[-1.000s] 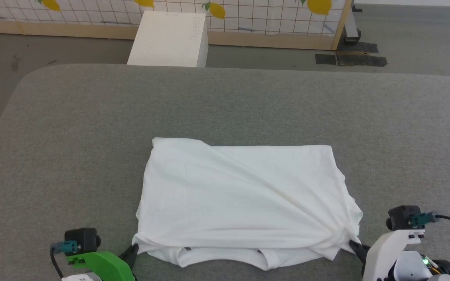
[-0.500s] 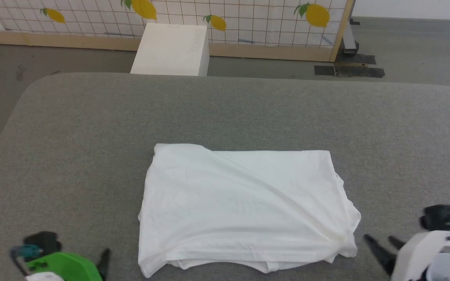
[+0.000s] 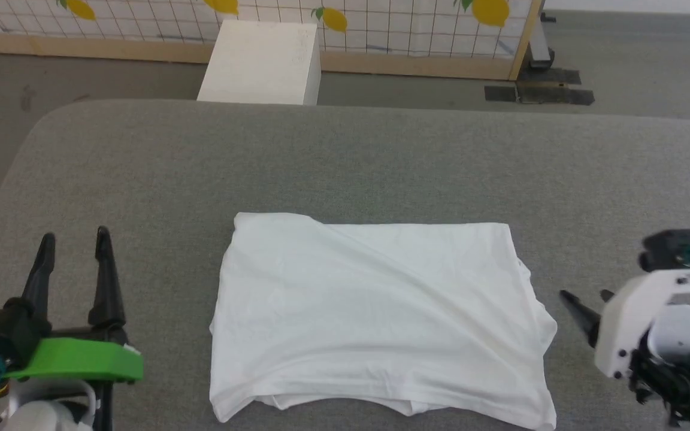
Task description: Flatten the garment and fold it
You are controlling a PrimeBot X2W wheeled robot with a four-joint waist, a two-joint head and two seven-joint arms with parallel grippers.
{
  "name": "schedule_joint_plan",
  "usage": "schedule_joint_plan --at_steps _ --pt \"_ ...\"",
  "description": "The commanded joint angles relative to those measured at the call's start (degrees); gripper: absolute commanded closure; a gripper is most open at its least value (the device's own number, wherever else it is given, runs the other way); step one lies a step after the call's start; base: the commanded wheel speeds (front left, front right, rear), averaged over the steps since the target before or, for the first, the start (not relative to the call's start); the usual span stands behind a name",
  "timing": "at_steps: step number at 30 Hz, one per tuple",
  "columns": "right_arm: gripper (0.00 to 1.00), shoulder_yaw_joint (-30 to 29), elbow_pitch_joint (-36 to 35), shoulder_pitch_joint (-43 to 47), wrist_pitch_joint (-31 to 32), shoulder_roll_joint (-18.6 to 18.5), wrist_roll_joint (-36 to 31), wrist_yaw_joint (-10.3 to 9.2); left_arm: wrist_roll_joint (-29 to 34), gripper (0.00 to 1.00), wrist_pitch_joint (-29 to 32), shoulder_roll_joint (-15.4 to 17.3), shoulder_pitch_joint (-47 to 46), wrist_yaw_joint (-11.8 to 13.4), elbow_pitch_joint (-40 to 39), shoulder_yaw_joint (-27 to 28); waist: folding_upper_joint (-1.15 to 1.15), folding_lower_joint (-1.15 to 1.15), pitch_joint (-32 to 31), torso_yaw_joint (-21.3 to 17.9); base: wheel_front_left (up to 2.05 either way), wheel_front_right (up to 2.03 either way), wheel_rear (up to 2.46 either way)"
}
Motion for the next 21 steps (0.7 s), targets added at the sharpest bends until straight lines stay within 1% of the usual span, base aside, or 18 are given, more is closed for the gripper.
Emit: schedule_joint_plan --at_steps 1,5,6,10,13,16,17,18,19,21 --pt "0.00 1.25 2.10 -2.17 0.53 -0.39 -0.86 -0.09 2.18 0.00 -0.66 -0.73 -1.72 -0.88 0.28 -0.25 0.00 0.00 1.39 0.45 0.00 0.00 0.00" --pt "0.00 5.60 8.82 -6.70 0.75 -1.65 -4.64 -0.09 6.93 0.00 -0.92 -4.40 -4.07 -2.91 -0.63 0.03 0.00 0.00 3.65 1.26 0.00 0.00 0.00" --pt "0.00 6.74 10.64 -7.54 0.65 -1.73 -5.18 -0.09 7.71 0.00 -0.93 -5.68 -4.29 -3.46 -0.72 0.37 0.00 0.00 4.27 1.56 0.00 0.00 0.00" --pt "0.00 9.94 16.66 -9.81 -0.49 -2.41 -7.27 -0.09 10.36 0.00 -0.95 -9.12 -4.74 -5.60 -0.88 2.41 0.00 0.00 6.29 2.12 0.00 0.00 0.00" --pt "0.00 11.19 20.50 -10.64 -1.05 -2.41 -8.10 -0.09 11.56 0.00 -0.95 -11.00 -4.63 -7.29 -0.13 3.81 0.00 0.00 7.07 2.35 0.00 0.00 0.00" --pt "0.00 12.17 23.76 -11.09 -1.12 -1.90 -7.12 -0.09 12.61 0.00 -0.95 -12.66 -4.37 -8.90 0.82 5.43 0.00 0.00 7.30 2.16 0.00 0.00 0.00" --pt "0.22 12.41 24.54 -11.24 -0.94 -1.98 -6.93 -0.09 12.88 0.00 -0.95 -13.13 -4.22 -9.24 1.15 5.80 0.00 0.00 7.30 2.07 0.00 0.00 0.00" --pt "0.75 12.61 25.19 -11.48 -0.96 -1.98 -6.32 -0.09 13.32 0.00 -0.95 -13.61 -4.14 -9.67 1.37 6.27 0.00 0.00 7.26 1.94 0.00 0.00 0.00" --pt "1.00 12.57 25.44 -11.72 -1.23 -1.99 -5.76 -0.09 13.67 0.00 -0.95 -13.97 -4.09 -10.03 1.53 6.63 0.00 0.00 7.17 1.80 0.00 0.00 0.00" --pt "1.00 12.04 25.76 -12.26 -1.67 -2.65 -4.94 -0.09 14.29 0.00 -0.96 -14.69 -3.96 -10.83 1.99 7.36 0.00 0.00 6.95 1.50 0.00 0.00 0.00"
